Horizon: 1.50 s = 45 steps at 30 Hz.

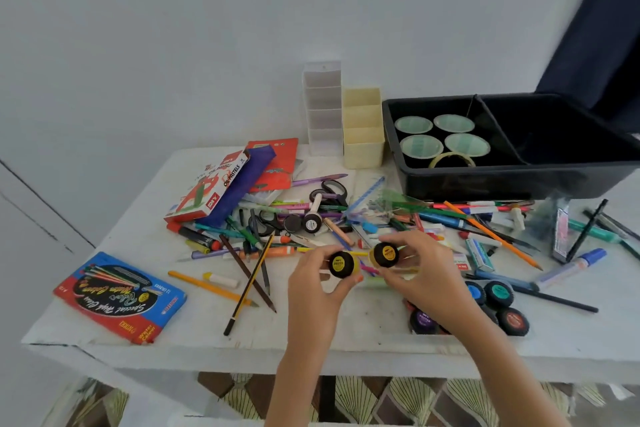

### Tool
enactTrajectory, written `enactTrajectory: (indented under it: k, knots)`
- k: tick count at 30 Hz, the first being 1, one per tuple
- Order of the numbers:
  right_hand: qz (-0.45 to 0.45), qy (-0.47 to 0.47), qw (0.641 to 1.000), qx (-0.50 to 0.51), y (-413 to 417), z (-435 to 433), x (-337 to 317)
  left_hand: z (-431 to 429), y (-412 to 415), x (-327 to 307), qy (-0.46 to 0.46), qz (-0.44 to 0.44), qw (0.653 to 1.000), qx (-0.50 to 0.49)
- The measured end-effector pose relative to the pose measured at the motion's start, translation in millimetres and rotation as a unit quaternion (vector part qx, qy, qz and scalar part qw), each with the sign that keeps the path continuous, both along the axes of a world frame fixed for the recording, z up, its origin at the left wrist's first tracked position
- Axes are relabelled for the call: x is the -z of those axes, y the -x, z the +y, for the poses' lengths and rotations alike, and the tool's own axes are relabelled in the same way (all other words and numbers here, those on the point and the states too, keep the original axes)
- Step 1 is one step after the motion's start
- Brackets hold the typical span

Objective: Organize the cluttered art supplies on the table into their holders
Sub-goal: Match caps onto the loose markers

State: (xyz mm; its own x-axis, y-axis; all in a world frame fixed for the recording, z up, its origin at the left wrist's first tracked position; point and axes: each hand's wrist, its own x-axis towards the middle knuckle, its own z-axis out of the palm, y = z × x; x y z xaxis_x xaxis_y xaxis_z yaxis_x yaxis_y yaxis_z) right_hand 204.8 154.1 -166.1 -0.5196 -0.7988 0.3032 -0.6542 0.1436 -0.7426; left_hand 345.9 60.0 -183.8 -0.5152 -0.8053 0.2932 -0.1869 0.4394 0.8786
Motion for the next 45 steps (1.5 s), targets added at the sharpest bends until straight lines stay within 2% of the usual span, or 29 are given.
enactTrajectory:
  k: [5, 9, 12, 16, 20, 27, 34, 40, 42, 45]
  knots:
    - [-0.001, -0.004, 1.0, 0.013, -11.0, 26.8, 7.0, 18.0, -2.0, 5.1, 0.026, -0.017, 0.998, 0.046]
    - [0.075, -0.035, 0.996, 0.039, -17.7, 39.0, 14.4, 22.4, -2.1, 12.6, 0.058, -0.049, 0.995, 0.059]
    - [0.129, -0.057, 0.988, 0.062, -21.1, 39.7, 21.2, 24.9, 1.6, 19.4, 0.113, -0.106, 0.986, 0.066]
    - [0.153, -0.092, 0.982, 0.068, -24.3, 36.6, 29.6, 29.2, 6.9, 23.8, 0.17, -0.171, 0.969, 0.058]
    - [0.191, -0.131, 0.969, 0.09, -26.3, 31.7, 31.7, 30.7, 10.1, 22.4, 0.182, -0.181, 0.966, 0.022]
    - [0.272, -0.204, 0.935, 0.1, -27.2, 23.1, 30.8, 28.5, 13.8, 23.2, 0.158, -0.194, 0.968, 0.023]
    - [0.284, -0.268, 0.918, 0.067, -26.4, 18.0, 15.2, 20.7, 18.7, 23.0, 0.13, -0.216, 0.966, 0.046]
    - [0.243, -0.294, 0.924, 0.022, -16.7, 19.3, 8.8, 13.3, 11.7, 20.6, 0.057, -0.176, 0.978, 0.093]
    - [0.216, -0.293, 0.931, 0.015, -13.2, 18.9, 6.0, 10.8, 8.2, 17.4, 0.02, -0.149, 0.985, 0.089]
    - [0.165, -0.275, 0.947, 0.005, -9.4, 7.3, 0.0, 3.2, 6.6, 13.9, 0.012, -0.118, 0.991, 0.062]
